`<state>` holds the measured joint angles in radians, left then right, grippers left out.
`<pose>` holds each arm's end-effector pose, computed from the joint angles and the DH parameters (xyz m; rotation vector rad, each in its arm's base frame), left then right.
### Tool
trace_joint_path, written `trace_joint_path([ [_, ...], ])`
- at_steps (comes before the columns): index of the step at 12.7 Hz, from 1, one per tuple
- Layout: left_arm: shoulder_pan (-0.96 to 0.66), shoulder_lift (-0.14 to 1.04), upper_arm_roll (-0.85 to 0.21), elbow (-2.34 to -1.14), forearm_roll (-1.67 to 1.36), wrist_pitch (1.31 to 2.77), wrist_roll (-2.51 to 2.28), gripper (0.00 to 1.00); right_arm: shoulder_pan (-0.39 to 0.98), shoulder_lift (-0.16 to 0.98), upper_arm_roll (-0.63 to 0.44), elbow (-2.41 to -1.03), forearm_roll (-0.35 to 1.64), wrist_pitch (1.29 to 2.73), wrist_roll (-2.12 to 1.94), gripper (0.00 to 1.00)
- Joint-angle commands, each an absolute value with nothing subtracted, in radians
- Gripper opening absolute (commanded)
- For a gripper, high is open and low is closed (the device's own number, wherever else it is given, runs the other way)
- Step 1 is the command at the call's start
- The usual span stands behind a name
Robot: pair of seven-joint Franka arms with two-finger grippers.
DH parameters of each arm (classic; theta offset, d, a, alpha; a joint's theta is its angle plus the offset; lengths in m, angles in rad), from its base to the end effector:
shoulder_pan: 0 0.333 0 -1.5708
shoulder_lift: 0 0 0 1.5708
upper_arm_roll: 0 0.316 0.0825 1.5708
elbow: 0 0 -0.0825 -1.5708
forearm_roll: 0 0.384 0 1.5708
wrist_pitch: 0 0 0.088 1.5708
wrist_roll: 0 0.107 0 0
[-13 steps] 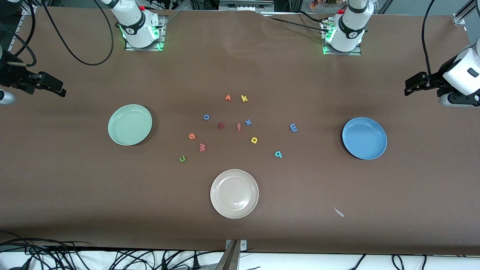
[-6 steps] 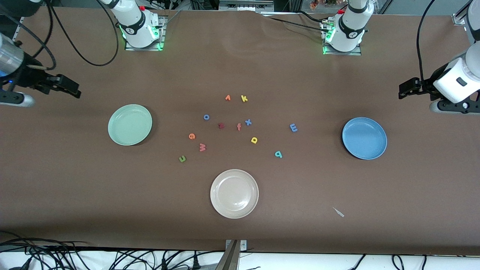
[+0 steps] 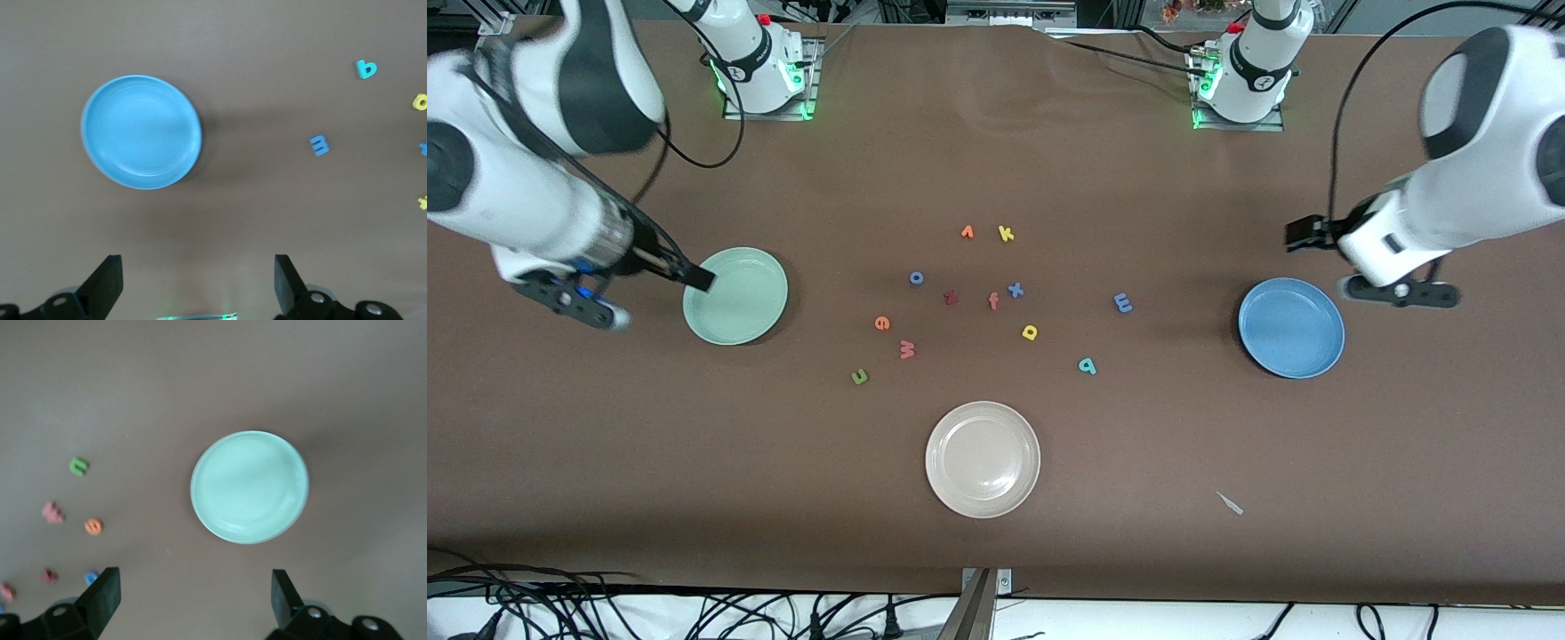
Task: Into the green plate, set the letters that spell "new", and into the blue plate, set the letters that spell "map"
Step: 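Reach the right gripper to the green letter while the left gripper reaches blue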
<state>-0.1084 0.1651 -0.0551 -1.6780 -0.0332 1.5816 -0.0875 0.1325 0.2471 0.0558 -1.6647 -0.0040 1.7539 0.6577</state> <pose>0.5746 -0.0966 0.4814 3.1033 -0.1113 -0.4130 0.6065 0.1125 0.4493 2.9934 -0.7151 -0.2277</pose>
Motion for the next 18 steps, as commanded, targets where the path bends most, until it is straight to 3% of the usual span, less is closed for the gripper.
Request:
trace_joint_path([
  [1, -0.188, 0.212, -0.046, -1.680, -0.066, 1.626, -0.219, 1.00, 0.173, 0.352, 0.054, -1.649, -0.018, 1.891, 0.820, 1.00],
  [7, -0.307, 0.210, -0.060, -1.923, -0.091, 1.950, -0.448, 1.00, 0.262, 0.581, 0.054, -1.648, -0.028, 2.218, 1.214, 1.00],
  [10, -0.322, 0.264, -0.115, -2.016, -0.091, 2.121, -0.586, 1.00, 0.336, 0.650, 0.048, -1.641, -0.047, 2.276, 1.399, 1.00],
  [11, -0.324, 0.302, -0.132, -2.016, -0.091, 2.156, -0.612, 1.00, 0.336, 0.676, 0.048, -1.640, -0.057, 2.295, 1.410, 0.98],
  [12, -0.324, 0.349, -0.152, -2.016, -0.091, 2.218, -0.650, 1.00, 0.340, 0.693, 0.048, -1.640, -0.057, 2.327, 1.420, 0.75],
  [13, -0.327, 0.400, -0.170, -2.017, -0.087, 2.293, -0.690, 1.00, 0.342, 0.707, 0.048, -1.640, -0.055, 2.357, 1.424, 0.67],
  [18, -0.333, 0.482, -0.179, -2.017, -0.087, 2.396, -0.801, 1.00, 0.347, 0.756, 0.048, -1.617, -0.054, 2.413, 1.427, 0.67],
])
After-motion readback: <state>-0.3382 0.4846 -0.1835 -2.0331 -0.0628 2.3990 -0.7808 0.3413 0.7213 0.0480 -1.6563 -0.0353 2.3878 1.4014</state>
